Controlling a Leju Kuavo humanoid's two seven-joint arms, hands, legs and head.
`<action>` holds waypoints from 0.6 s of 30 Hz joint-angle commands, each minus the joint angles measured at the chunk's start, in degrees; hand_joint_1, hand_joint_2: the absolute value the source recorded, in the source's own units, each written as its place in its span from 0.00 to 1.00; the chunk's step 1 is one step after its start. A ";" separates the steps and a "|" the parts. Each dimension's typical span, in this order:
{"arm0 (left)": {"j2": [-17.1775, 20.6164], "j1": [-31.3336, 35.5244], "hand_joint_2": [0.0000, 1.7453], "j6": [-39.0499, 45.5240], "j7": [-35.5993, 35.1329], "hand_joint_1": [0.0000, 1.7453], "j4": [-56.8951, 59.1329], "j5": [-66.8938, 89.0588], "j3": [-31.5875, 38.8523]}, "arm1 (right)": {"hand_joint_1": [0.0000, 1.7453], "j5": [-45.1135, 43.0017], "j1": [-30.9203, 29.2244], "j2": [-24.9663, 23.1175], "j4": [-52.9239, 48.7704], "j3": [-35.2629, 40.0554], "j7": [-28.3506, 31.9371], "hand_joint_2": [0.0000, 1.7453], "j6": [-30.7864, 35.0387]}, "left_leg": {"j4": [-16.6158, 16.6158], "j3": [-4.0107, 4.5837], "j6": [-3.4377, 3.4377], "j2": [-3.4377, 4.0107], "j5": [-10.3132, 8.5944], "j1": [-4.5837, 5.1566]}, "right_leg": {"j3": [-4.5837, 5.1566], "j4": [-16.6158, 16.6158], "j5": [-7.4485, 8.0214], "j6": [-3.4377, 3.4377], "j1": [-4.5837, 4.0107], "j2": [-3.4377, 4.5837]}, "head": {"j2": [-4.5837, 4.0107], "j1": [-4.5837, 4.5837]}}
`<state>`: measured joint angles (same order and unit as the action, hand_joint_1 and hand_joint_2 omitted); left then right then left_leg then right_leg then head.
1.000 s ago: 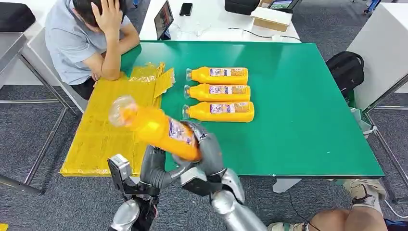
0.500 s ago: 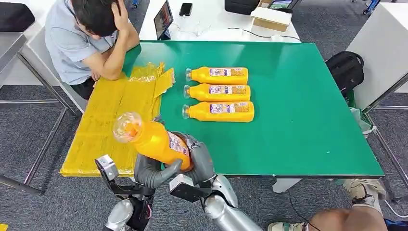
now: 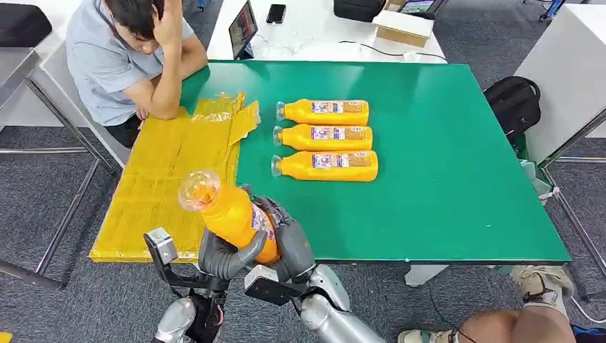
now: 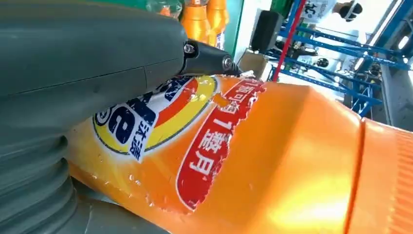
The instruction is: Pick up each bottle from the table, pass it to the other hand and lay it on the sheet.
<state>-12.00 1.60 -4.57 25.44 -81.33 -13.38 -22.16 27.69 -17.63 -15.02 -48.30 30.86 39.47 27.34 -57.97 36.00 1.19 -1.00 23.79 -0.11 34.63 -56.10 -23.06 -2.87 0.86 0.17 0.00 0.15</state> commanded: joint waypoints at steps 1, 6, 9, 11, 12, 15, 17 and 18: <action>0.32 2.77 1.00 -2.35 -1.72 1.00 3.93 -1.18 -1.60 | 0.00 0.32 -0.15 0.50 2.16 3.31 -0.15 1.00 -0.72 | 0.06 -0.29 -0.07 -0.04 0.09 -0.02 | -0.31 0.04 -0.12 0.12 -0.05 -0.12 | 0.00 -0.02; 0.32 2.77 1.00 -2.35 -1.72 1.00 3.93 -1.18 -1.60 | 0.00 0.32 -0.15 0.50 2.16 3.31 -0.15 1.00 -0.72 | 0.04 -0.20 -0.05 -0.02 0.07 -0.04 | -0.22 0.05 -0.08 0.09 -0.06 -0.09 | 0.00 0.00; 0.32 2.77 1.00 -2.35 -1.72 1.00 3.93 -1.18 -1.60 | 0.00 0.32 -0.15 0.50 2.16 3.31 -0.15 1.00 -0.72 | 0.04 -0.20 -0.05 0.00 0.07 -0.03 | -0.22 0.04 -0.08 0.09 -0.04 -0.07 | 0.00 0.00; 0.32 2.77 1.00 -2.35 -1.72 1.00 3.93 -1.18 -1.60 | 0.00 0.32 -0.15 0.50 2.16 3.31 -0.15 1.00 -0.72 | 0.04 -0.25 -0.06 0.00 0.09 -0.03 | -0.27 0.03 -0.11 0.11 -0.05 -0.08 | 0.00 0.00; 0.32 2.77 1.00 -2.35 -1.72 1.00 3.93 -1.18 -1.60 | 0.00 0.32 -0.15 0.50 2.16 3.31 -0.15 1.00 -0.72 | 0.03 -0.22 -0.06 -0.02 0.08 -0.03 | -0.25 0.03 -0.10 0.10 -0.05 -0.10 | 0.00 0.00; 0.32 2.77 1.00 -2.35 -1.72 1.00 3.93 -1.18 -1.60 | 0.00 0.32 -0.15 0.50 2.16 3.31 -0.15 1.00 -0.72 | 0.04 -0.16 -0.05 -0.02 0.05 -0.03 | -0.19 0.04 -0.06 0.09 -0.04 -0.08 | 0.00 0.00; 0.32 2.77 1.00 -2.35 -1.72 1.00 3.93 -1.18 -1.60 | 0.00 0.32 -0.15 0.50 2.16 3.31 -0.15 1.00 -0.72 | 0.04 -0.25 -0.06 -0.01 0.08 -0.02 | -0.26 0.03 -0.11 0.11 -0.04 -0.09 | 0.00 0.00; 0.32 2.77 1.00 -2.35 -1.72 1.00 3.93 -1.18 -1.60 | 0.00 0.32 -0.15 0.50 2.16 3.31 -0.15 1.00 -0.72 | 0.04 -0.20 -0.06 -0.02 0.07 -0.04 | -0.22 0.04 -0.09 0.10 -0.05 -0.09 | 0.00 0.00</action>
<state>-12.00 1.69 -6.05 24.22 -80.74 -14.51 -21.31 27.67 -17.08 -15.02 -48.30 30.91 39.17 27.30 -57.97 36.01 1.19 -1.00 23.79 -0.11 34.63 -56.10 -23.06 -2.87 0.85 0.17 0.00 0.15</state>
